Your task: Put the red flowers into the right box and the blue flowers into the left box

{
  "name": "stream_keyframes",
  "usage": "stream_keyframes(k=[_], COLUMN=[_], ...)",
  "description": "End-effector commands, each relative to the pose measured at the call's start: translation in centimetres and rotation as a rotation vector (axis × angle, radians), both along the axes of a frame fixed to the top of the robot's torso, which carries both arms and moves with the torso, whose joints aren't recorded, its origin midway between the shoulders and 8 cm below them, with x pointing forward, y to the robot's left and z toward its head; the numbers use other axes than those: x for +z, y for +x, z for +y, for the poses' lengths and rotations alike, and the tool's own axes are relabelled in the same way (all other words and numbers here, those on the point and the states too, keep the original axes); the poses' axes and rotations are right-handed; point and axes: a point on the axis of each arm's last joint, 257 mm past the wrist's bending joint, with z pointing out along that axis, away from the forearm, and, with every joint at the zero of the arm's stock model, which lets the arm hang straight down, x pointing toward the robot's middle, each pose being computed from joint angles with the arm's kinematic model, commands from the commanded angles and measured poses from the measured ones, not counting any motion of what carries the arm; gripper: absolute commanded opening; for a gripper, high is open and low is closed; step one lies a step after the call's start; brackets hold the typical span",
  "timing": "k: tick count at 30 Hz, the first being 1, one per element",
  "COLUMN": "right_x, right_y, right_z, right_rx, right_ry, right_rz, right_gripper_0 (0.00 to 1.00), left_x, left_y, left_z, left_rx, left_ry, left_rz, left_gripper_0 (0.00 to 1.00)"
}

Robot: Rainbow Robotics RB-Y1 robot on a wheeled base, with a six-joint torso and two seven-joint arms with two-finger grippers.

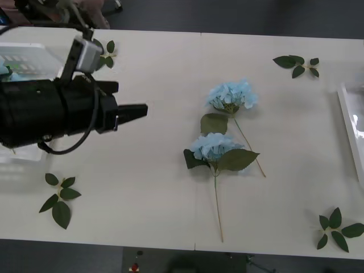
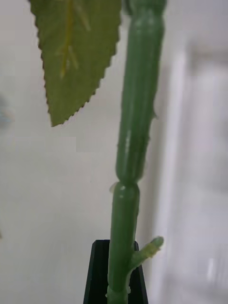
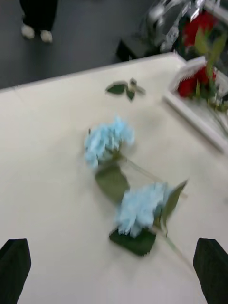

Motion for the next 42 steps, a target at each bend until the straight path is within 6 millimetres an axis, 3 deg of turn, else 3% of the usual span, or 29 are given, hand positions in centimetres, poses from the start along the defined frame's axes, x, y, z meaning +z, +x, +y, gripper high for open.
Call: stream_keyframes(k=[1, 5, 9, 14, 19, 22, 24, 27, 29, 34, 37, 40, 42], right_x=[0.7, -0.8, -1.7, -3.4, -5.1, -5.4, -5.6, -5.5, -5.4, -4.0, -2.5, -0.8, 0.0], right_y=[-0.2, -1.6, -2.3, -2.6, -2.3, -2.2, -2.4, -2.6, -2.3, -0.9, 0.0, 0.5, 0.8], right_z=[-5.8, -10.5, -13.0, -15.2, -15.6, -16.1, -16.3, -16.3, -15.7, -10.8, -6.1, 0.8, 4.4], right_rx=[-0.139, -0.27, -0.341, -0.408, -0.43, -0.435, -0.432, -0.414, -0.392, -0.26, -0.189, -0.136, -0.105], right_ry=[-0.065, -0.072, -0.091, -0.143, -0.177, -0.206, -0.221, -0.235, -0.235, -0.201, -0.15, -0.109, -0.116], right_rz=[0.001, 0.016, 0.019, 0.007, -0.012, -0.024, -0.021, -0.012, -0.011, 0.005, 0.025, 0.069, 0.074], right_gripper_0=[0.0, 0.0, 0.0, 0.0, 0.01, 0.21, 0.47, 0.68, 0.71, 0.74, 0.74, 0.74, 0.74], left_x=[1.1, 0.7, 0.5, 0.5, 0.5, 0.5, 0.5, 0.5, 0.5, 0.5, 0.5, 0.5, 0.5], left_y=[0.3, 0.3, 0.2, 0.2, 0.2, 0.2, 0.2, 0.2, 0.2, 0.2, 0.2, 0.2, 0.2], left_z=[-0.7, -0.7, -0.7, -0.7, -0.7, -0.7, -0.7, -0.7, -0.7, -0.7, -0.7, -0.7, -0.7], left_rx=[-0.026, -0.032, -0.036, -0.036, -0.036, -0.036, -0.036, -0.036, -0.036, -0.036, -0.036, -0.036, -0.036], left_ry=[0.016, 0.028, 0.032, 0.032, 0.032, 0.032, 0.032, 0.032, 0.032, 0.032, 0.032, 0.032, 0.032], left_rz=[-0.035, -0.036, -0.039, -0.039, -0.039, -0.039, -0.039, -0.039, -0.039, -0.039, -0.039, -0.039, -0.039], left_gripper_0=[1.0, 1.0, 1.0, 1.0, 1.0, 1.0, 1.0, 1.0, 1.0, 1.0, 1.0, 1.0, 1.0])
